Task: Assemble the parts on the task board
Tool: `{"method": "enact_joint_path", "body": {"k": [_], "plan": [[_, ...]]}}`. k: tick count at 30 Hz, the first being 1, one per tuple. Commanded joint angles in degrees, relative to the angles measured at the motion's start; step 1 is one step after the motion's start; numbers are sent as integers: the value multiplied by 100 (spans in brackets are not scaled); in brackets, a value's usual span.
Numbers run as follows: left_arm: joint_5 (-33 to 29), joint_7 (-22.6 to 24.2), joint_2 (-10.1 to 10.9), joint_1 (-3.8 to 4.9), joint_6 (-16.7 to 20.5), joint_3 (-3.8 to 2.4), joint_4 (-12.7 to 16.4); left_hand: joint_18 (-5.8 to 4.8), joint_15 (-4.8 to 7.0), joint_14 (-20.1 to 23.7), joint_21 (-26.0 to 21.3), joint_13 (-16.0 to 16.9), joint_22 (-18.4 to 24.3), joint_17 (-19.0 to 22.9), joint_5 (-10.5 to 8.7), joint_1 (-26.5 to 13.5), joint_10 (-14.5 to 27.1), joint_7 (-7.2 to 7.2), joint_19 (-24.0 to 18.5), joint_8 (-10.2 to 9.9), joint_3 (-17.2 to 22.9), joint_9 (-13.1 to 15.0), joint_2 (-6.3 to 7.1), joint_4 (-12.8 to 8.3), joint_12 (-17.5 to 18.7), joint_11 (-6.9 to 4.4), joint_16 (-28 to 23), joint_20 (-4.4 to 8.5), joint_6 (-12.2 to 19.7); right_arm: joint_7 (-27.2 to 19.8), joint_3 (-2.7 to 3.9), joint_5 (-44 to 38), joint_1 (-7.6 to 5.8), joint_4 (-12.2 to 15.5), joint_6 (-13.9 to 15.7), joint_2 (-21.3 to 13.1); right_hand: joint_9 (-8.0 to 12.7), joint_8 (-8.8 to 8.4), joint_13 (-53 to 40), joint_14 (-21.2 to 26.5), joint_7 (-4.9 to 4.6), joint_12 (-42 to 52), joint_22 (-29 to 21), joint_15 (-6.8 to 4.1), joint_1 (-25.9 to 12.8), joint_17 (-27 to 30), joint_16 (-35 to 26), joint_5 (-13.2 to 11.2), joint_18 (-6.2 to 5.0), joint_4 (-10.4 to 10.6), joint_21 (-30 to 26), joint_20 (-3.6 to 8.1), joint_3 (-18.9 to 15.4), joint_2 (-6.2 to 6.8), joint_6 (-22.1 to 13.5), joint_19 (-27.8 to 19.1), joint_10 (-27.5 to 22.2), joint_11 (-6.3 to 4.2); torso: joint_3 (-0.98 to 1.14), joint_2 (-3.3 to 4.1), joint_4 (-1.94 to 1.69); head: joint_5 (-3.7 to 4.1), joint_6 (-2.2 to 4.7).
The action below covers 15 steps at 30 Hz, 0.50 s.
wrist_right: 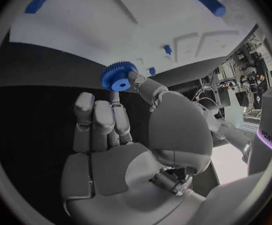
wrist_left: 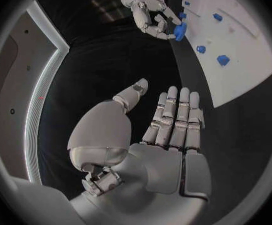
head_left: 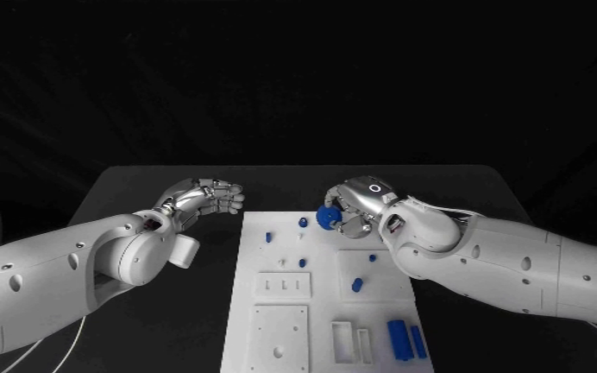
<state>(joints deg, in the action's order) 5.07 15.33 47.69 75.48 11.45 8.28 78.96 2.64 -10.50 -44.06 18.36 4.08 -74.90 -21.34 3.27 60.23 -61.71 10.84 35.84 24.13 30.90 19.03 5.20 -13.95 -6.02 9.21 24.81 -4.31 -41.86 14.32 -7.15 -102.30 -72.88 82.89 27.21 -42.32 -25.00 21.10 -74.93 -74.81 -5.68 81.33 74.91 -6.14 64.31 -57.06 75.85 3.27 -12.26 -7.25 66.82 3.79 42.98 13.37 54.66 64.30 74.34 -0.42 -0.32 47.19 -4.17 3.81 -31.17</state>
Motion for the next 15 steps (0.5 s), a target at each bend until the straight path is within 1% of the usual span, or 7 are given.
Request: {"method": "enact_joint_path", "body": {"k": [1, 6, 8, 10, 11, 12, 15], "plan": [[-12, 53, -16, 6, -54, -4, 15, 91, 13, 34, -36, -3, -106, -10, -27, 10, 3, 68, 13, -28, -20, 2, 18, 11, 13, 16, -35, -27, -1, 178, 1, -339, 1, 38, 109, 140, -138, 31, -190, -9, -33, 4, 98, -39, -25, -7, -21, -21, -274, 3, 11, 80, 34, 58, 183, 101, 35, 8, -4, 7, -3, -22, 15], [-15, 52, -27, 6, -55, -4, 15, 92, 13, 33, -37, -3, -106, -11, -27, 10, 2, 67, 13, -28, -22, 3, 17, 12, 13, 16, -36, -27, -2, 195, -8, -390, 6, 14, 47, 361, -139, 25, -184, -9, -33, -4, 97, -40, -32, -7, -23, -23, -274, 17, 10, 80, 43, 71, 182, 103, 28, 7, -6, 7, -4, -29, 17], [-15, 53, -31, 6, -55, -4, 18, 92, 13, 33, -37, -3, -106, -12, -27, 11, 1, 67, 14, -28, -22, 3, 16, 12, 14, 15, -36, -27, -2, 216, -10, -387, 19, -17, -47, 462, -140, 23, -185, -10, -33, -6, 97, -40, -38, -8, -24, -24, -274, 24, 10, 79, 46, 75, 182, 103, 30, 8, -10, 8, -9, 6, 8], [-15, 56, -41, 6, -53, -5, 20, 92, 13, 33, -37, -2, -106, -12, -27, 12, 0, 67, 14, -28, -22, 4, 16, 12, 14, 15, -36, -27, -2, 220, -13, -395, 39, -53, -79, 554, -141, 19, -188, -10, -34, -7, 97, -39, -53, -8, -26, -26, -274, 39, 10, 79, 45, 80, 180, 105, 32, 8, -5, 13, -10, 22, 15], [-15, 56, -47, 6, -55, -5, 23, 92, 13, 33, -37, -2, -106, -12, -26, 13, 0, 66, 14, -28, -22, 4, 15, 12, 13, 15, -36, -27, -3, 227, -15, -418, 55, -76, -98, 602, -141, 18, -189, -10, -34, -7, 97, -39, -54, -8, -27, -26, -274, 40, 10, 79, 45, 81, 180, 105, 34, 8, -7, 14, -14, 24, 17], [-15, 55, -53, 6, -55, -5, 25, 92, 13, 33, -37, -2, -106, -12, -26, 13, -1, 66, 14, -27, -22, 4, 15, 11, 13, 15, -37, -27, -3, 233, -17, -416, 75, -102, -119, 644, -141, 17, -185, -10, -34, -10, 97, -39, -54, -8, -27, -26, -274, 40, 10, 79, 46, 81, 179, 105, 28, 8, -5, 16, -15, 23, 17], [-15, 56, -77, 6, -61, -5, 19, 92, 13, 34, -37, -2, -106, -13, -26, 14, -2, 66, 14, -27, -23, 4, 15, 11, 13, 14, -38, -27, -4, 233, -31, -428, 120, -226, -148, 787, -141, 15, -178, -10, -34, -16, 97, -39, -51, -8, -28, -24, -274, 40, 9, 79, 48, 80, 177, 104, 19, 8, -9, 17, -24, 1, 29]]}}
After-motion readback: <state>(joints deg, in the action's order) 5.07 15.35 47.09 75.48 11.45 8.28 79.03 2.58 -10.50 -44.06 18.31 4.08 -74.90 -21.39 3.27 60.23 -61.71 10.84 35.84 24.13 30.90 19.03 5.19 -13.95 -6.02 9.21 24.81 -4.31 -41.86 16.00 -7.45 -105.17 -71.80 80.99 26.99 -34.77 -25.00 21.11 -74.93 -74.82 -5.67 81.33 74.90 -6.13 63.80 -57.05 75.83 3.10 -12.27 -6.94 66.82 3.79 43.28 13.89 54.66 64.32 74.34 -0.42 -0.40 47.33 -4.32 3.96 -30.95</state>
